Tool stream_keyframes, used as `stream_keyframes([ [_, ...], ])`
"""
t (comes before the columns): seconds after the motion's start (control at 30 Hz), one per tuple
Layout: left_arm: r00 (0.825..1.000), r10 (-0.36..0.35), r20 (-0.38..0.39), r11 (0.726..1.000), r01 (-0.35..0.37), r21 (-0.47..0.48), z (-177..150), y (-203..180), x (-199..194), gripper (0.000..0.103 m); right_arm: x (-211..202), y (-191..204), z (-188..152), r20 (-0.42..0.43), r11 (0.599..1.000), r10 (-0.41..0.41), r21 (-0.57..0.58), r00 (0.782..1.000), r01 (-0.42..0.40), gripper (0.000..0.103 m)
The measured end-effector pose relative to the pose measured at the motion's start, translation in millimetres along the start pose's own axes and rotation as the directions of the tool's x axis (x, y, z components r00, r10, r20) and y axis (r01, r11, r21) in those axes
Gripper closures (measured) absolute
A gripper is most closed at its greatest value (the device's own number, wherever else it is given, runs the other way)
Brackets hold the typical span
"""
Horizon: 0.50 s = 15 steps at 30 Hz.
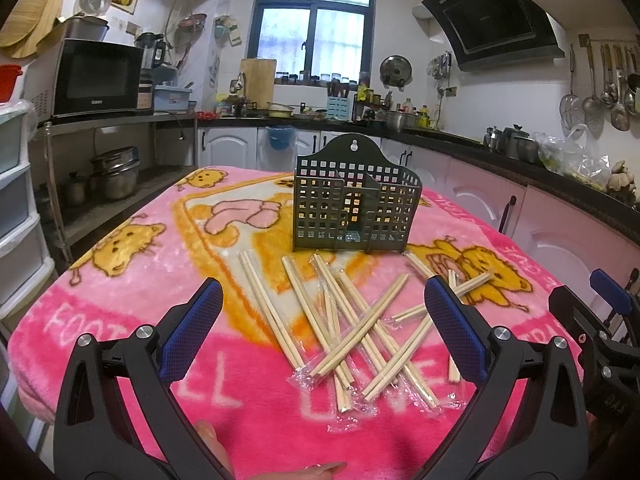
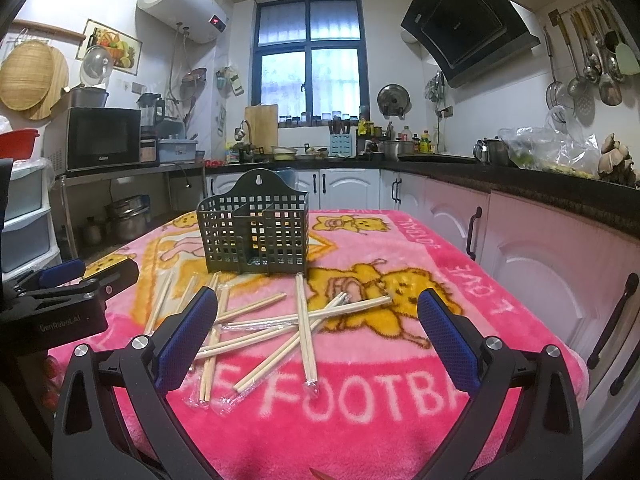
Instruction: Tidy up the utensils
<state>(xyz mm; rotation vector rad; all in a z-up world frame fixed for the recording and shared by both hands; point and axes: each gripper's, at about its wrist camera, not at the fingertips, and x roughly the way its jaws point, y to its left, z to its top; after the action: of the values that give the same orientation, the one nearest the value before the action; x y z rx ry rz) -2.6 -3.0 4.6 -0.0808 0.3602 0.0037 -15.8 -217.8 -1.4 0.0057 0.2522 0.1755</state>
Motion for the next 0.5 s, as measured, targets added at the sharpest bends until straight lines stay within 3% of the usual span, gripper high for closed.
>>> stream_keyframes([
  [0.5,1.000,0.000,-0.002,1.000,0.000,0.000,-0.4,-1.1,0.2,0.010,-1.8,1.4,0.1,0.002,1.000,-0.001,-0.002,1.000,0.001,0.006],
])
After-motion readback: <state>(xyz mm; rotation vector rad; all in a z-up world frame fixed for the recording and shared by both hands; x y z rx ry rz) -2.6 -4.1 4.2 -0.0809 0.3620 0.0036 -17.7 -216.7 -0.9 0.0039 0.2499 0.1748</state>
